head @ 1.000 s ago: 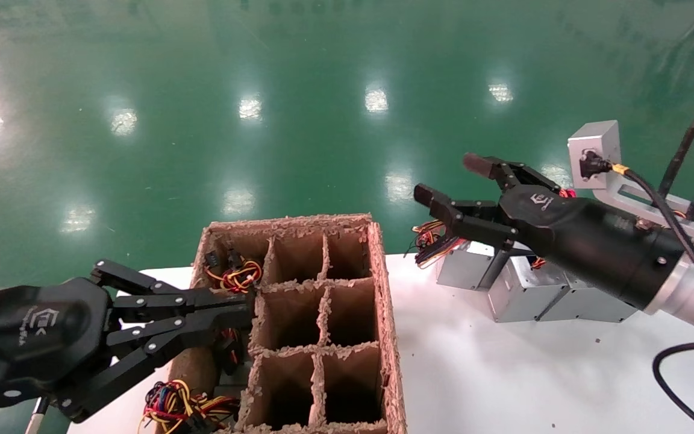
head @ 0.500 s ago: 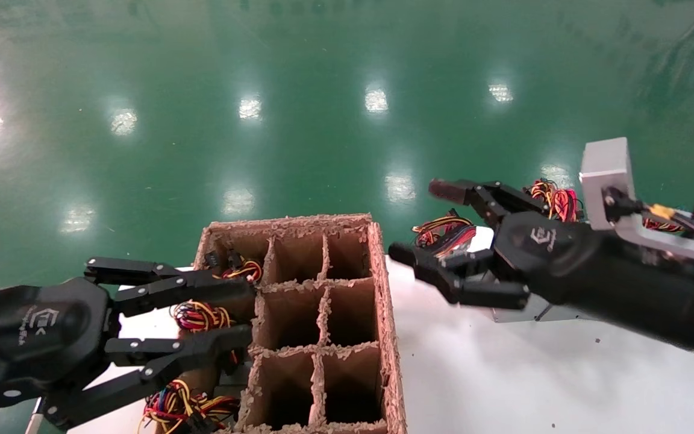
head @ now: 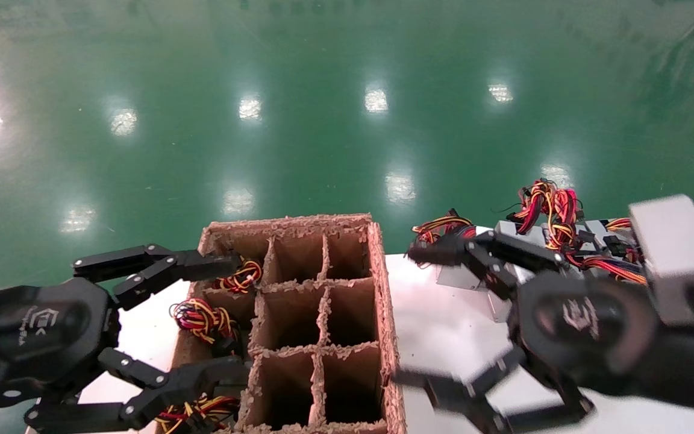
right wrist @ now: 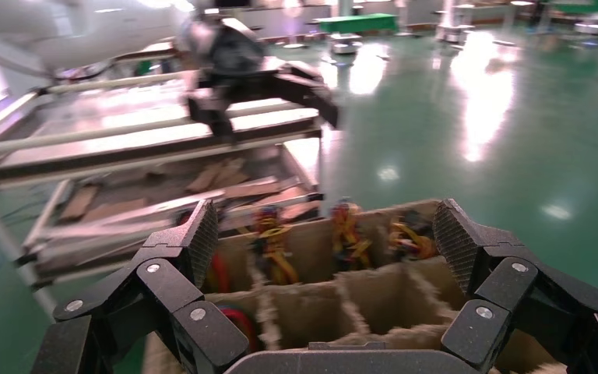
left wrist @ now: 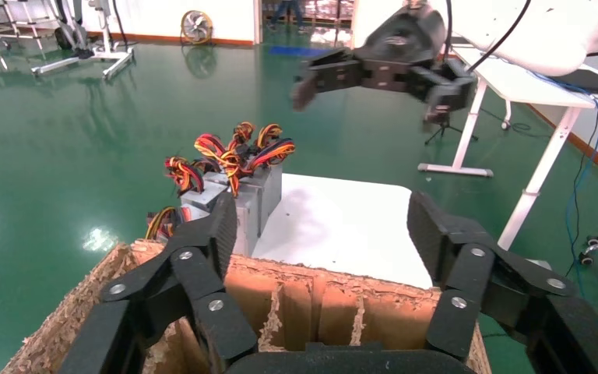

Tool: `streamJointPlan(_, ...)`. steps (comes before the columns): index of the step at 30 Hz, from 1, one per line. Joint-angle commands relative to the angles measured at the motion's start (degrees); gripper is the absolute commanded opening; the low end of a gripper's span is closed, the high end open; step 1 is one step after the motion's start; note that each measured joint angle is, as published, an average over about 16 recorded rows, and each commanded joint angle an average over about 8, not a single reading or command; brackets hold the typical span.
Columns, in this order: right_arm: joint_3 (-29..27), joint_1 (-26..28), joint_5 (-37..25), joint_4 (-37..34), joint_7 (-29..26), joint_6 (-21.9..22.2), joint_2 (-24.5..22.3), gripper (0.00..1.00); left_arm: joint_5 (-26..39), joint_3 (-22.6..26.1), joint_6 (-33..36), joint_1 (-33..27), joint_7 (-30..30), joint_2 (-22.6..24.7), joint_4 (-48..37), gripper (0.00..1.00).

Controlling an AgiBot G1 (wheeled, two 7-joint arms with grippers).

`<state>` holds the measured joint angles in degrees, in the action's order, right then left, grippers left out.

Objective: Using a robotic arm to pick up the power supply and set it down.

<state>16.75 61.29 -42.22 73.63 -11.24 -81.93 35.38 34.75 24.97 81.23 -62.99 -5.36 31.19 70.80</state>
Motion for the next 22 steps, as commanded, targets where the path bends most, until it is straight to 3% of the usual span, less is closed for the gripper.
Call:
streamJointPlan(1,-0.5,0.2,0.2,0.0,0.3,-2.6,-0.2,1.0,0.0,0.0,0.0,0.0,0.0,0.0,0.0,1.0)
streamJointPlan(7,-1.3,0.4,0.6,-0.1,0.8,-6.2,-0.6,1.0,0.0,0.0,0.0,0.0,0.0,0.0,0.0,1.0)
streamJointPlan(22,-0.9,0.4,0.6,-0.1,0.6,-4.6,-0.5,1.0,0.0,0.0,0.0,0.0,0.0,0.0,0.0,1.0)
